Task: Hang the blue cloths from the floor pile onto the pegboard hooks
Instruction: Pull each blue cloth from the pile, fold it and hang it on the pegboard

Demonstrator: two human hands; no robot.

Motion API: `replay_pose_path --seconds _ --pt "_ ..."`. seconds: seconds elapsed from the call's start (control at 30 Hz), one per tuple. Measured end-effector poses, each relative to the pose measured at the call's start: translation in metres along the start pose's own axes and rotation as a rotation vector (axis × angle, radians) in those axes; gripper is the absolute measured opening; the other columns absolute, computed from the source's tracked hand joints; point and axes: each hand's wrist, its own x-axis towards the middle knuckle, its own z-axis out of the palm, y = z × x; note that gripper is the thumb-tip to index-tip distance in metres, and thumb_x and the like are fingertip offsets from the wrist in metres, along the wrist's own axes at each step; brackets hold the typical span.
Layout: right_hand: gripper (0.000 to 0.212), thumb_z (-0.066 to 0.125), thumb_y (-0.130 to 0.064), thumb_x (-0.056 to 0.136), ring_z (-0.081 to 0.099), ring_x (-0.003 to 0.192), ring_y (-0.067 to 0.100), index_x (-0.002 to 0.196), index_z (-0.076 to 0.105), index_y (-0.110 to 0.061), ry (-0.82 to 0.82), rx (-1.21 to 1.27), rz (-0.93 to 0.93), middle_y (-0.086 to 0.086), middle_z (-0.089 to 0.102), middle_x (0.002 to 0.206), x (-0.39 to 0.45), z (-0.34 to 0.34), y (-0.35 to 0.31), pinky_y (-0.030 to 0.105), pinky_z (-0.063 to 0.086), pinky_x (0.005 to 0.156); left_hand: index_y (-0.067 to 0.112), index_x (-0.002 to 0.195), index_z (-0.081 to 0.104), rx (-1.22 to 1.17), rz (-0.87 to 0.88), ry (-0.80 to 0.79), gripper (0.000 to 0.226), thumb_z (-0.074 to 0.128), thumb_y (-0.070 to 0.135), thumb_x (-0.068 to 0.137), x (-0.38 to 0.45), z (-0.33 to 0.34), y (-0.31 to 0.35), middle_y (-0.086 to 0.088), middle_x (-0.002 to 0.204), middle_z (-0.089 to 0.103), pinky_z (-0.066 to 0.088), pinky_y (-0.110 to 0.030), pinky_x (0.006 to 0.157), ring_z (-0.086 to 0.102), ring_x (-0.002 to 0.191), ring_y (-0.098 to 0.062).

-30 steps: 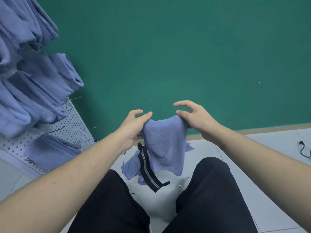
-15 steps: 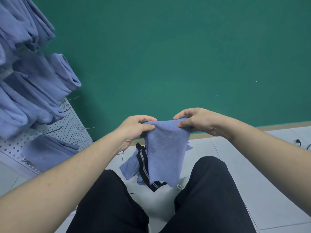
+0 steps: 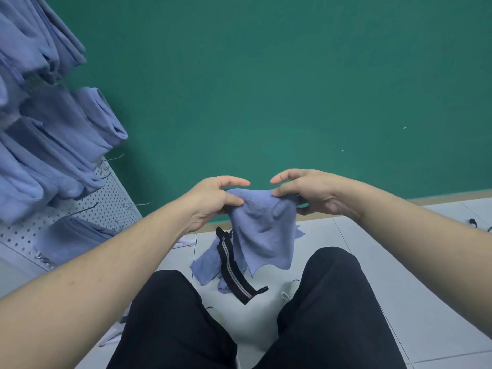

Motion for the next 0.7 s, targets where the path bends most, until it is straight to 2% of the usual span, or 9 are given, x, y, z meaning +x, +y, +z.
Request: replay_pose_path --seconds 0.1,0.17,0.23,0.33,0.4,0.47,0.57,0.7 --pt "0.013 0.067 -0.016 0.091 0.057 0.079 0.014 0.095 0.071 -0.028 0.056 -0.013 -0.012 -0.007 0.066 0.085 0.003 -0.004 0.001 0.035 0.043 0.085 0.026 0.099 0.074 0.067 -0.022 0.063 0.031 0.073 -0.002 0.084 0.002 -0.007 0.001 -0.005 0.076 0.06 0.056 -0.033 0.085 0.058 0.075 -0.017" --pt "0.012 0.065 -0.019 0.093 0.063 0.088 0.015 0.092 0.074 -0.026 0.068 -0.061 -0.017 -0.007 0.072 0.094 0.004 -0.007 0.001 0.041 0.044 0.097 0.029 0.098 0.075 0.142 -0.056 0.08 0.025 0.077 0.008 0.084 0.002 -0.012 0.001 -0.002 0.083 0.065 0.054 -0.03 0.079 0.059 0.077 -0.015" --pt "0.019 0.059 -0.019 0.096 0.066 0.1 0.016 0.094 0.077 -0.024 0.053 -0.155 -0.006 -0.005 0.075 0.104 0.004 -0.008 0.0 0.044 0.046 0.1 0.03 0.097 0.076 0.209 -0.088 0.063 0.018 0.076 0.015 0.086 0.001 -0.013 0.002 0.003 0.091 0.071 0.049 -0.03 0.079 0.061 0.083 -0.012" --pt "0.02 0.058 -0.025 0.096 0.064 0.11 0.015 0.098 0.078 -0.024 0.026 -0.271 -0.003 -0.006 0.073 0.111 0.003 -0.004 -0.003 0.044 0.049 0.101 0.026 0.097 0.077 0.267 -0.092 0.012 0.014 0.07 0.014 0.091 0.001 -0.01 0.004 0.006 0.099 0.074 0.05 -0.031 0.083 0.063 0.092 -0.01" --pt "0.013 0.073 -0.034 0.088 0.063 0.107 0.012 0.094 0.077 -0.024 0.012 -0.281 -0.038 -0.009 0.072 0.108 0.003 -0.002 -0.005 0.04 0.051 0.097 0.022 0.097 0.078 0.273 -0.053 -0.006 0.017 0.073 0.009 0.088 0.001 -0.008 0.003 0.002 0.1 0.077 0.055 -0.034 0.093 0.066 0.093 -0.013" --pt "0.018 0.083 -0.03 0.079 0.066 0.098 0.012 0.094 0.075 -0.022 0.006 -0.307 -0.084 -0.005 0.073 0.102 0.003 -0.003 -0.006 0.033 0.055 0.089 0.02 0.093 0.08 0.276 -0.003 0.018 0.02 0.078 0.004 0.081 0.003 -0.008 0.002 0.001 0.094 0.078 0.054 -0.037 0.1 0.069 0.091 -0.015" --pt "0.02 0.083 -0.013 0.079 0.066 0.084 0.018 0.094 0.07 -0.017 0.05 -0.378 -0.116 0.004 0.071 0.095 0.005 -0.004 -0.006 0.029 0.059 0.082 0.023 0.086 0.081 0.334 0.059 0.071 0.018 0.08 0.006 0.078 0.003 -0.009 0.002 0.007 0.087 0.078 0.054 -0.033 0.098 0.069 0.087 -0.012" --pt "0.006 0.073 -0.014 0.088 0.068 0.093 0.024 0.093 0.071 -0.016 0.07 -0.511 -0.116 0.006 0.071 0.099 0.009 -0.006 -0.004 0.035 0.06 0.088 0.022 0.082 0.081 0.415 0.113 0.102 0.008 0.081 0.015 0.079 0.001 -0.006 0.004 0.01 0.082 0.077 0.054 -0.03 0.088 0.065 0.078 -0.009"
